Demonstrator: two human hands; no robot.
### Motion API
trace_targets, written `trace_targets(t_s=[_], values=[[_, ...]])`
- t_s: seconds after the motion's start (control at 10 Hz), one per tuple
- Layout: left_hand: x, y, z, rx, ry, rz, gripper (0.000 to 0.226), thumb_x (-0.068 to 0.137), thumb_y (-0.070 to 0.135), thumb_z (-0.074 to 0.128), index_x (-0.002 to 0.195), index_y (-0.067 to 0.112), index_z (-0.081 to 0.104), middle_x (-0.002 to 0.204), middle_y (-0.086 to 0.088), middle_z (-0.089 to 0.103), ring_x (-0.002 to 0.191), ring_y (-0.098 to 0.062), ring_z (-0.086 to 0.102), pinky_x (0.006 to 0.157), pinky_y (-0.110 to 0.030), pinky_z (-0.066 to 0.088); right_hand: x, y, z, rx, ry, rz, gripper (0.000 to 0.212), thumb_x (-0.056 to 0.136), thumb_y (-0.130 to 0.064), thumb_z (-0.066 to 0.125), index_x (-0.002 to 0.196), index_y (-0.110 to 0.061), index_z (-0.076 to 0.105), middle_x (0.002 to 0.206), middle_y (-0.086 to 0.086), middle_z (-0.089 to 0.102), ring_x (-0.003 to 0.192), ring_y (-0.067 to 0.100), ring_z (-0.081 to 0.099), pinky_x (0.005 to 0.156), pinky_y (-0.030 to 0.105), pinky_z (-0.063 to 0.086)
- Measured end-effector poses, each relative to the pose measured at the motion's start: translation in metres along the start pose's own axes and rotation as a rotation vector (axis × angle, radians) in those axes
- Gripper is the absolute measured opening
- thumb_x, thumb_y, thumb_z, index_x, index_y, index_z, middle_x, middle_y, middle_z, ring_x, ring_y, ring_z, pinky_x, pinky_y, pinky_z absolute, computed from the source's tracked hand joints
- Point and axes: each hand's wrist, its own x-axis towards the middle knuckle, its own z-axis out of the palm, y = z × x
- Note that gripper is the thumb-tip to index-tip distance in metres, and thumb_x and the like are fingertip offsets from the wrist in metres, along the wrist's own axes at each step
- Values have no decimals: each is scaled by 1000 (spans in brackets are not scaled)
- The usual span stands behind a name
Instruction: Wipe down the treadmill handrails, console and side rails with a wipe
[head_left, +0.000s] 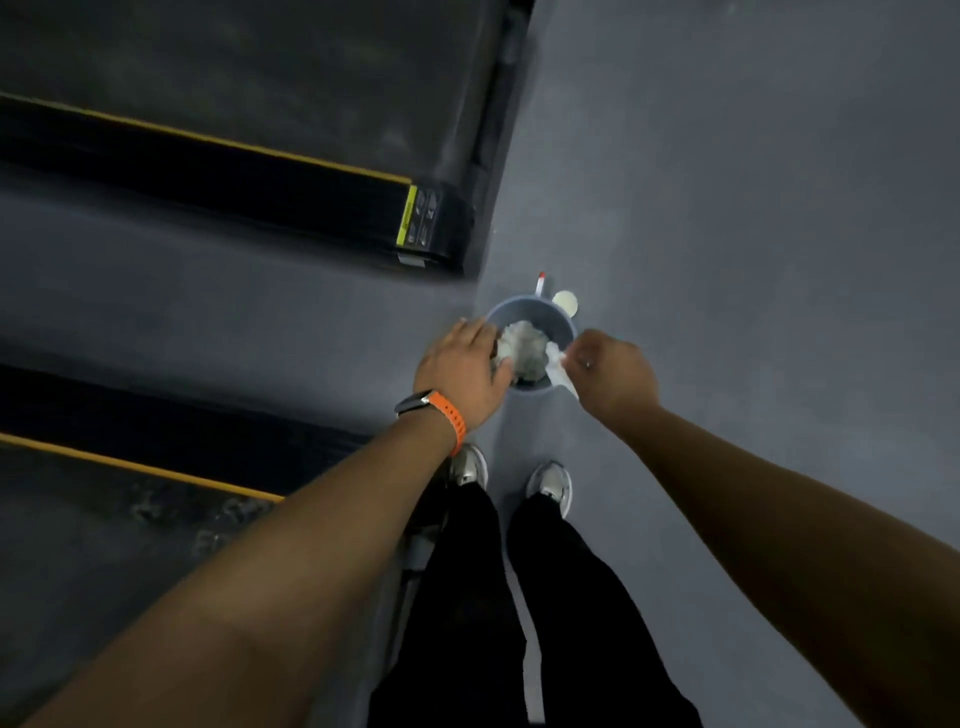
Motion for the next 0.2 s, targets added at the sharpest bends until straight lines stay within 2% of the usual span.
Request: trace_targets(t_s=[0.1, 0.2], values=[[34, -25, 47, 3, 10, 10, 66, 93, 46, 38, 136, 1, 59, 142, -20, 58, 136, -40, 50, 111, -51, 43, 44, 17, 38, 11, -52, 13, 25, 103, -28, 56, 122, -16, 67, 117, 13, 71, 107, 35, 67, 90, 41, 55], [55, -39, 83, -14, 24, 26, 63, 90, 45, 38, 120, -3, 65, 124, -25, 66, 118, -43, 61, 98, -53, 51, 66, 32, 65, 24, -56, 29, 29, 102, -25, 60, 131, -20, 64, 125, 12, 69, 111, 34, 66, 93, 45, 56]])
